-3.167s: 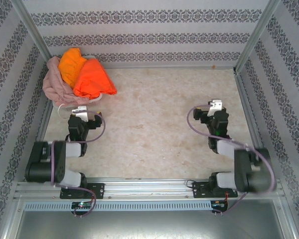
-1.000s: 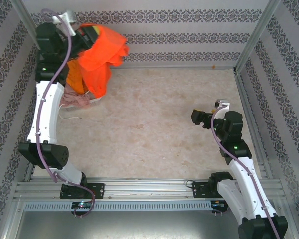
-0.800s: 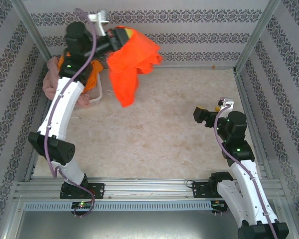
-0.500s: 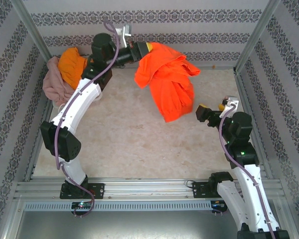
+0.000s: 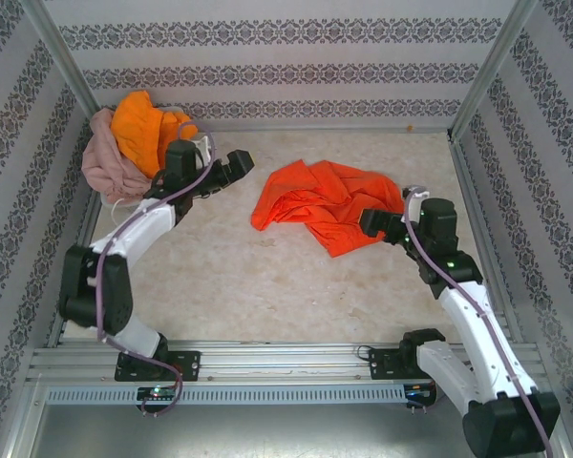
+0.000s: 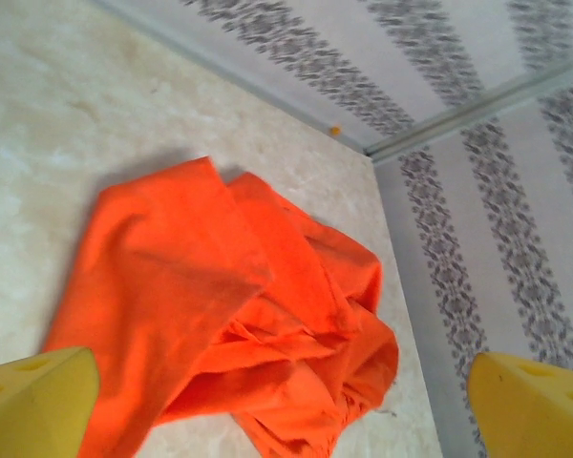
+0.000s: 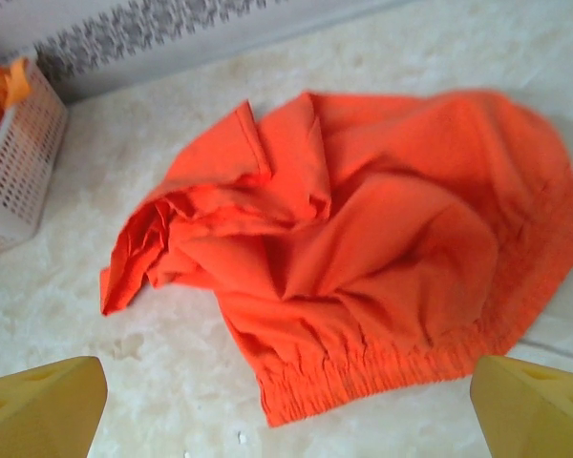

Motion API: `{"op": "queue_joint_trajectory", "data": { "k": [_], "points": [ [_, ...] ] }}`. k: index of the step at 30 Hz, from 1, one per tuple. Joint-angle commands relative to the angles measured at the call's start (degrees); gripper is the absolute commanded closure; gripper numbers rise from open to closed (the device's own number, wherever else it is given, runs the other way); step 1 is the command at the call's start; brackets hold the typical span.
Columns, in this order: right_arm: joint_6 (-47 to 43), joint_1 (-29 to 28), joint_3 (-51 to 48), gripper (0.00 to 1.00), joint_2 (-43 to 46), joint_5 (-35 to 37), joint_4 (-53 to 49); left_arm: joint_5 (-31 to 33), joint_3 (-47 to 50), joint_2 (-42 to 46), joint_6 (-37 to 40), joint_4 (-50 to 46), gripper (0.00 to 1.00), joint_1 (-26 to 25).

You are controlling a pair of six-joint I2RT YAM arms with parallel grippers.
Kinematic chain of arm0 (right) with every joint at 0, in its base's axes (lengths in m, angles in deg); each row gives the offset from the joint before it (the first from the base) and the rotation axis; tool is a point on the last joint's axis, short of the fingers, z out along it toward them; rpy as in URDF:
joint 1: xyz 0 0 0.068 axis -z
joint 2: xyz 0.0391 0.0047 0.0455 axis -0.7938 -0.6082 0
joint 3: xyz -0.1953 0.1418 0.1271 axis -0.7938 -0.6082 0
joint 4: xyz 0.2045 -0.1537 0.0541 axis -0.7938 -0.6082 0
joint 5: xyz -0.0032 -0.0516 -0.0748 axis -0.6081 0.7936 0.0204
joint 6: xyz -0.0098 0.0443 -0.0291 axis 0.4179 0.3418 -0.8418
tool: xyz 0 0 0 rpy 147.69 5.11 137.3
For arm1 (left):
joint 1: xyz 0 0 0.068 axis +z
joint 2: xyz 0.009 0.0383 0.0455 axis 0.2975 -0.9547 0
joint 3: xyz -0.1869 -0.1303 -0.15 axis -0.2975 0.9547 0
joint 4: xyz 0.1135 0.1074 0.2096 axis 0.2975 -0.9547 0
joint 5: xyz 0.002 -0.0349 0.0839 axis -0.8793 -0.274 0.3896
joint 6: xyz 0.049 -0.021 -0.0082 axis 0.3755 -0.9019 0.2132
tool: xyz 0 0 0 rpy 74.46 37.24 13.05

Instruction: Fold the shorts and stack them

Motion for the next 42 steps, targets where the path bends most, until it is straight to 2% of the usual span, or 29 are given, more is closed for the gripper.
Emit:
{"op": "queue_joint_trajectory", "data": {
  "k": [1,5,9,11,13,18,25,32,36,42],
  "points": [
    [2.66,-1.94,-2.04,0.02,-3.18,0.55,1.12,1.48,1.75,6.35,9.49,-1.54,0.00,-2.87],
    [6.67,-2.05,-3.89,0.02,-6.07,1.19,3.61,1.84,2.69,6.67,16.61,-6.74,0.02,-8.59],
    [8.89,-2.20,-4.89,0.07,-8.44,2.80,3.65,3.37,5.97,5.22,19.37,-4.09,0.03,-13.33],
    [9.34,-3.08,-4.34,0.11,-10.36,3.02,3.34,2.98,8.00,4.19,17.06,-0.96,0.03,-13.42],
    [9.30,-6.60,-3.34,0.13,-12.64,4.35,3.22,4.10,9.44,2.82,15.61,0.60,0.02,-13.40],
    [5.43,-18.53,0.08,0.17,-19.67,17.54,1.49,4.80,9.72,-1.11,12.52,-0.33,0.03,-13.10],
    [0.69,-26.70,7.88,0.27,-31.14,27.76,-3.44,6.67,12.87,-1.34,8.56,0.91,0.04,-10.55],
    [-2.43,-29.19,14.60,0.29,-41.94,31.51,-8.68,7.16,13.67,-1.94,8.30,-0.08,0.05,-9.33],
    [-2.58,-29.11,18.64,0.33,-47.14,33.22,-13.80,9.55,11.52,-3.20,11.83,-5.39,0.10,-9.34],
    [-1.85,-28.39,20.18,0.38,-51.94,30.63,-16.08,13.95,7.16,-6.76,18.26,-14.11,0.15,-9.78]
  ]
}}
